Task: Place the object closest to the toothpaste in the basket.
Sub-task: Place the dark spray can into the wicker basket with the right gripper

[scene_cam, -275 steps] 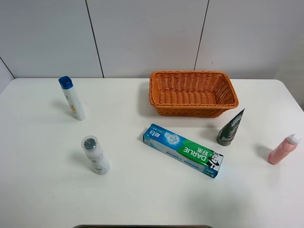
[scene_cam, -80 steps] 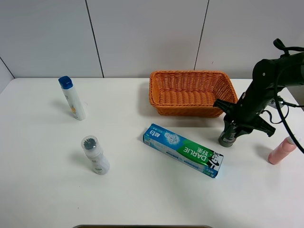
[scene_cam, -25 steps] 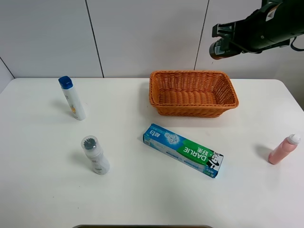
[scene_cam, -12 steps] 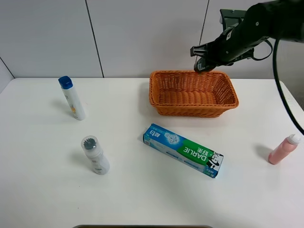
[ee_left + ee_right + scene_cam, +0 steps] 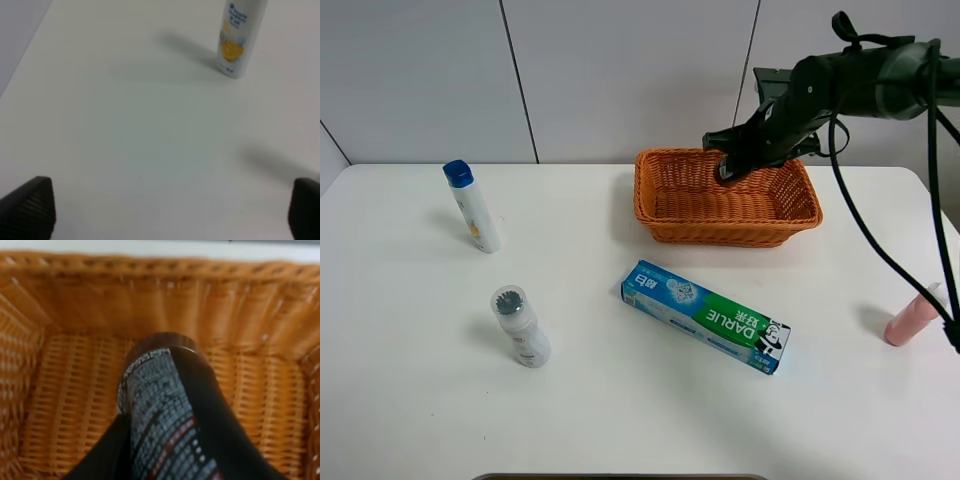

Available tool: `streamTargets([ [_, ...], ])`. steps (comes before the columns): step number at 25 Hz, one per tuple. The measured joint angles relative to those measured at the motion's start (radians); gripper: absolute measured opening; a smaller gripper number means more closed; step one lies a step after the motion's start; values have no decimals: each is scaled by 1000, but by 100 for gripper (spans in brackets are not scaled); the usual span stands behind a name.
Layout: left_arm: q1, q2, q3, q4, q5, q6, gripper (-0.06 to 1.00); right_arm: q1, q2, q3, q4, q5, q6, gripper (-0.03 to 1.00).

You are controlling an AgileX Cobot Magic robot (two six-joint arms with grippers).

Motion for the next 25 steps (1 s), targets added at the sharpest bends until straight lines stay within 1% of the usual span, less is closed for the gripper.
streamTargets([
  [10, 0, 0, 0, 0, 0, 0, 94, 0, 92, -1, 7, 35, -14, 36],
  [25, 0, 0, 0, 0, 0, 0, 94, 0, 98, -1, 7, 35, -14, 36],
])
